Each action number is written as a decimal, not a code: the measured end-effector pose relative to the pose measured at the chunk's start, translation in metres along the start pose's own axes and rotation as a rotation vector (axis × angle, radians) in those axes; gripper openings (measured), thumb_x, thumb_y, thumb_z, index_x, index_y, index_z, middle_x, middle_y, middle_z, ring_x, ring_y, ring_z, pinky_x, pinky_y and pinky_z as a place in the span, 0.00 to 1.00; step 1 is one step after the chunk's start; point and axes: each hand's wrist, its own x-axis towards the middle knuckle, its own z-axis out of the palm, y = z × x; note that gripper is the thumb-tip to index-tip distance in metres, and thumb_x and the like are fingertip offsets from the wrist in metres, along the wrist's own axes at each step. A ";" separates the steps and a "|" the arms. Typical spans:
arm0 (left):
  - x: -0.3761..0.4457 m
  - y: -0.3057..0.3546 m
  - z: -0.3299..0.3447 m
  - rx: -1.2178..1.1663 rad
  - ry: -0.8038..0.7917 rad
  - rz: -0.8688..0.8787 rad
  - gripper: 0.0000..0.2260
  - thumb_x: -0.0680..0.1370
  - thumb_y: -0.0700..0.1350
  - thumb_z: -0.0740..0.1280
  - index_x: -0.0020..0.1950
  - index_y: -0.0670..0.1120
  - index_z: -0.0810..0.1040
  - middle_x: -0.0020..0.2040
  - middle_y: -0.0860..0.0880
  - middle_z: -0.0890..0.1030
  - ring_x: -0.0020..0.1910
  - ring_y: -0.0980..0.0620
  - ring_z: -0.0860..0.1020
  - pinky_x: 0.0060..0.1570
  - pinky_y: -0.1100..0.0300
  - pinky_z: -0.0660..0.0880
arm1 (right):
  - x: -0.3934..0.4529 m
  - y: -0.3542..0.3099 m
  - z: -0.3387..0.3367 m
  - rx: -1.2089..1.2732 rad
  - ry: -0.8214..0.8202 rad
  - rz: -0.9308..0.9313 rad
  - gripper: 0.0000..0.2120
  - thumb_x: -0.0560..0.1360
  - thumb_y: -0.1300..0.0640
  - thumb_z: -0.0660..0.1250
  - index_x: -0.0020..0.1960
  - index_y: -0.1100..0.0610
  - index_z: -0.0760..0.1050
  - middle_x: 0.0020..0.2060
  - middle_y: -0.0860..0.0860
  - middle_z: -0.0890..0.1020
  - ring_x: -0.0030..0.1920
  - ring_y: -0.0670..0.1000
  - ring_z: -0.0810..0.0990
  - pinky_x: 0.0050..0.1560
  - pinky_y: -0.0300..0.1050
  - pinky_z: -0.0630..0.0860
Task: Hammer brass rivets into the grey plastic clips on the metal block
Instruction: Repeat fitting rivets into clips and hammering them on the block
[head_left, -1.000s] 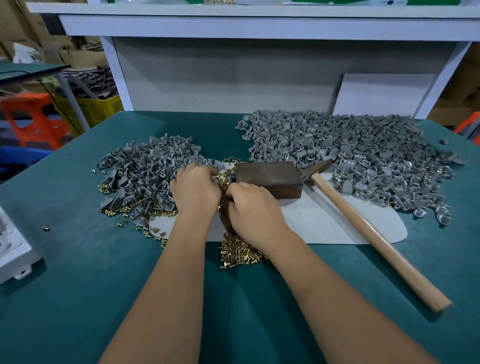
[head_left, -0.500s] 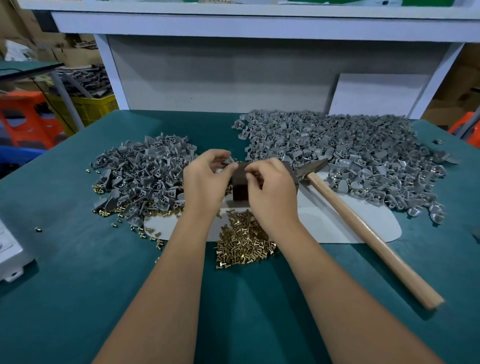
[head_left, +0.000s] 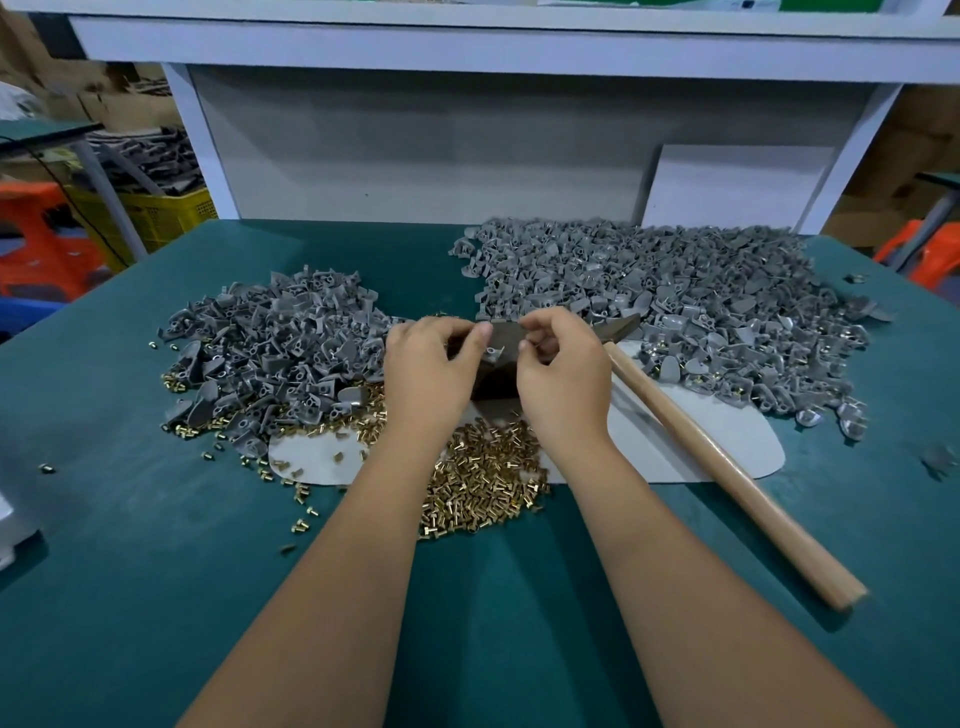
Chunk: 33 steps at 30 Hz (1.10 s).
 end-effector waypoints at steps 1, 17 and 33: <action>0.001 0.000 -0.002 -0.057 0.008 -0.028 0.12 0.81 0.52 0.64 0.55 0.47 0.84 0.51 0.51 0.83 0.57 0.54 0.69 0.56 0.56 0.67 | 0.000 0.000 0.000 -0.003 -0.005 -0.012 0.13 0.71 0.67 0.65 0.44 0.48 0.74 0.38 0.40 0.75 0.46 0.49 0.76 0.47 0.51 0.76; -0.003 0.004 -0.006 -0.325 -0.172 -0.047 0.16 0.72 0.34 0.70 0.57 0.47 0.82 0.46 0.50 0.84 0.53 0.51 0.81 0.61 0.47 0.76 | 0.004 0.000 0.000 -0.045 -0.115 -0.131 0.14 0.70 0.66 0.65 0.42 0.46 0.70 0.36 0.40 0.74 0.44 0.46 0.74 0.44 0.50 0.76; -0.002 0.000 -0.003 -0.323 -0.189 -0.056 0.15 0.73 0.36 0.71 0.59 0.47 0.82 0.46 0.51 0.85 0.58 0.49 0.79 0.63 0.47 0.73 | 0.015 0.001 -0.002 -0.145 -0.262 -0.211 0.15 0.70 0.67 0.63 0.48 0.47 0.70 0.41 0.47 0.76 0.47 0.50 0.73 0.48 0.55 0.75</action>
